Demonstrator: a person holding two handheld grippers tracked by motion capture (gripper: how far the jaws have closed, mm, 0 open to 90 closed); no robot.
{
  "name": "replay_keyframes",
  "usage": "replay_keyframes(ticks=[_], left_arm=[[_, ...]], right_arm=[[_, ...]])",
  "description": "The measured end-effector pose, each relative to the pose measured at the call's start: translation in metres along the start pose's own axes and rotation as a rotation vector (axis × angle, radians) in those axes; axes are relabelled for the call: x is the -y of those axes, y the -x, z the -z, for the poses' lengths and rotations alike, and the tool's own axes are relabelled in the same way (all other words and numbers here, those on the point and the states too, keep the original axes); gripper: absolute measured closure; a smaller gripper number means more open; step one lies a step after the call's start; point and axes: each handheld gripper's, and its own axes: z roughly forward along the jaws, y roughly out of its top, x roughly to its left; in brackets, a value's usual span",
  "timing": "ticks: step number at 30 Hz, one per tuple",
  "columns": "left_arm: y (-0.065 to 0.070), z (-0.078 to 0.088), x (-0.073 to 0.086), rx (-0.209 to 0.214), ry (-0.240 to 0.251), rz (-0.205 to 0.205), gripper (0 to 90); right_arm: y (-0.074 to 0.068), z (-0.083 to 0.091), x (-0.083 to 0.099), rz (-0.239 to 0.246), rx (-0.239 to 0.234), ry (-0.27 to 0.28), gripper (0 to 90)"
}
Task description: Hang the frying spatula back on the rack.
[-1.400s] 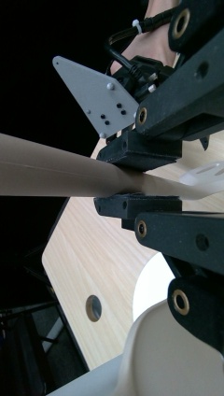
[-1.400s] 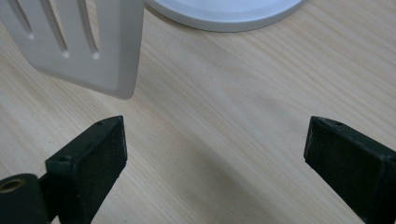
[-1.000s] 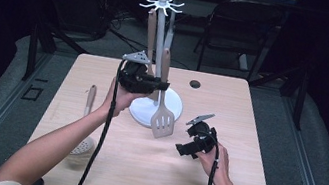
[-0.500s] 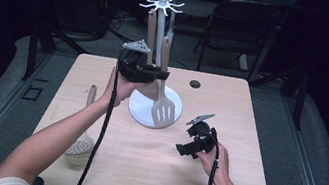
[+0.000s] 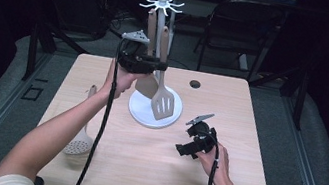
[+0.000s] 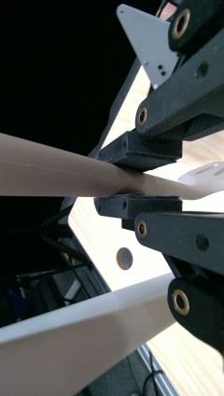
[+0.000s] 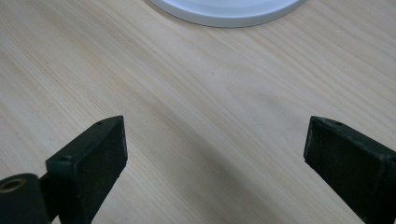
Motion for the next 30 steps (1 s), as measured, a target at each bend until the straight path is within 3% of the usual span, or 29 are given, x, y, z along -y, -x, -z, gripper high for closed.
replay_keyframes(ticks=[14,30], left_arm=[[-0.002,0.004,-0.021,-0.015,0.004,-0.024,77.0],[-0.011,0.003,-0.028,-0.027,0.011,0.004,77.0]], right_arm=[[0.0,0.0,0.0,0.002,-0.002,0.003,5.9],[0.0,0.0,0.0,0.008,-0.007,-0.003,5.9]])
